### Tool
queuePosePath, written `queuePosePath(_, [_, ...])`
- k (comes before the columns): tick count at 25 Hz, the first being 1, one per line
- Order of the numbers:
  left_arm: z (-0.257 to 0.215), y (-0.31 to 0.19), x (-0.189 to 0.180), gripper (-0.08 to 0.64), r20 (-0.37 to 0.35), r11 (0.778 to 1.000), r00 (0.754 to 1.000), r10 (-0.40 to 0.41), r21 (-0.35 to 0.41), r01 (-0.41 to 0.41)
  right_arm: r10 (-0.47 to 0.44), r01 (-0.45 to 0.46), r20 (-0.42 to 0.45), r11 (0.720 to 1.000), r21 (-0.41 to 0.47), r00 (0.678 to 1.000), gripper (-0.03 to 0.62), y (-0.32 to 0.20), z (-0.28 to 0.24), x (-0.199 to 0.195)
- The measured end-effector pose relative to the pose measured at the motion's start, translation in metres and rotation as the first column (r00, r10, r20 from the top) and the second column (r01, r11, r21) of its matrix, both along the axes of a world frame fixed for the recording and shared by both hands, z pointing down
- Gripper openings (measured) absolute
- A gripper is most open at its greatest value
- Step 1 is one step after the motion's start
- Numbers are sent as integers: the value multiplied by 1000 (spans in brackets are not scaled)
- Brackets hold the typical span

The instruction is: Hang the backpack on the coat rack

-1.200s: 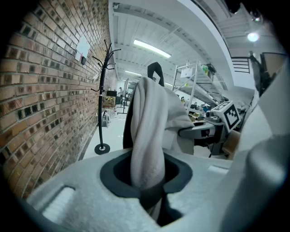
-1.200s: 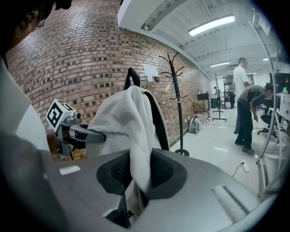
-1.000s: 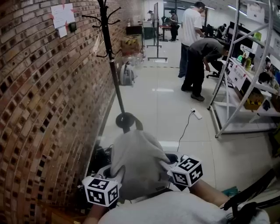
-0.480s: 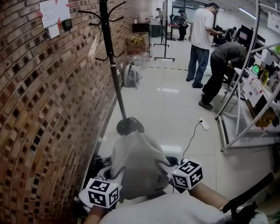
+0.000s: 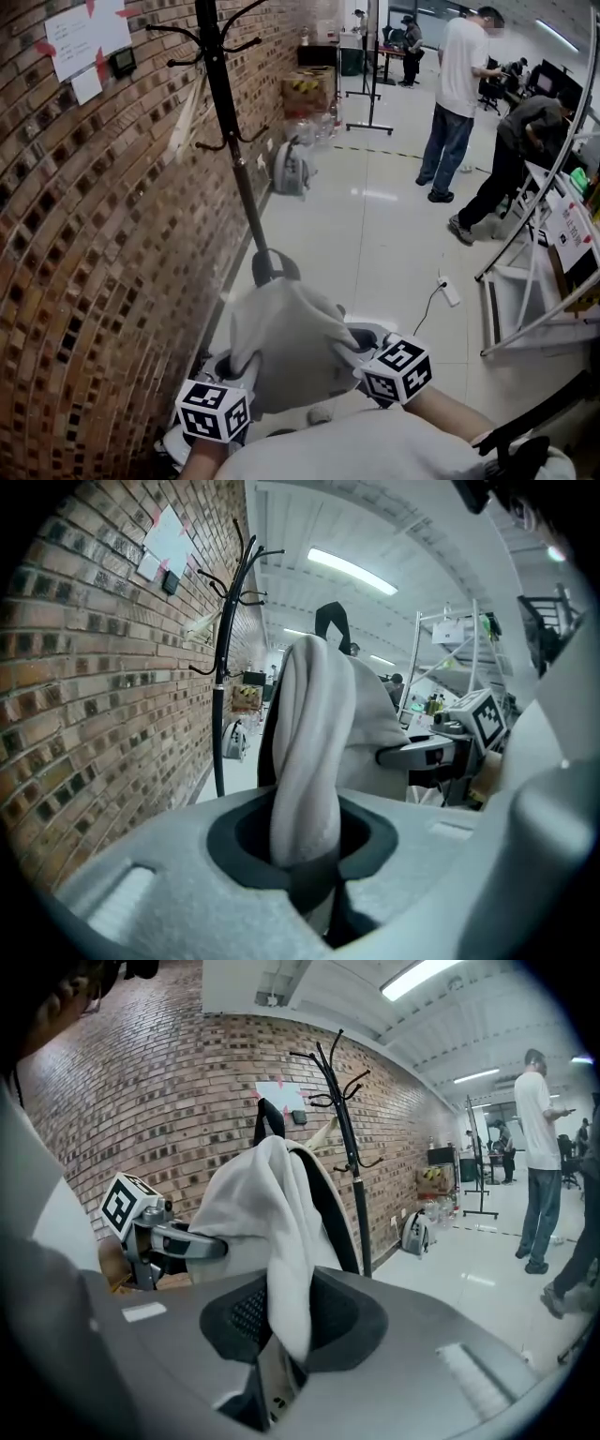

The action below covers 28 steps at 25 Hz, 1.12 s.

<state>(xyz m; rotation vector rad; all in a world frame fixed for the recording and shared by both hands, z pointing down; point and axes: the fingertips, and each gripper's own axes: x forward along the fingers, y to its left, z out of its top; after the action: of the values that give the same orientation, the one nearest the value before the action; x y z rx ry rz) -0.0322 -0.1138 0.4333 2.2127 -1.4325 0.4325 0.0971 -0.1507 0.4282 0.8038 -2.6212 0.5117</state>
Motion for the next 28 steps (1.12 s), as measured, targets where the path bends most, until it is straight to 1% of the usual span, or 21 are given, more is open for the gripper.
queuePosePath(4, [-14,-44,-4,70,0,1000,1000,-9,20,9,6,-6,13,1000,17,1000,58,-48,-14,-4])
queuePosePath(11, [-13,-79,-11,70,-28,1000,999,-25,9,25,0,0,19,1000,-22,1000,58,-85,-13,-10])
queuePosePath(15, [-2,-106,-26,71,-44,999,998,-34,-12,34,-15,15,7,998,-53,1000,58,-113,-3,-26])
queuePosePath(19, [11,-147,-45,71,-51,999,998,-31,-37,29,-23,23,2,996,-83,1000,58,-155,9,-46])
queuePosePath(23, [24,-190,-66,70,-36,998,999,-18,-68,16,-17,18,6,993,-114,1000,58,-195,23,-67])
queuePosePath(28, [33,-242,-92,69,-29,997,999,-21,-77,19,-12,15,24,992,-128,1000,58,-247,34,-95])
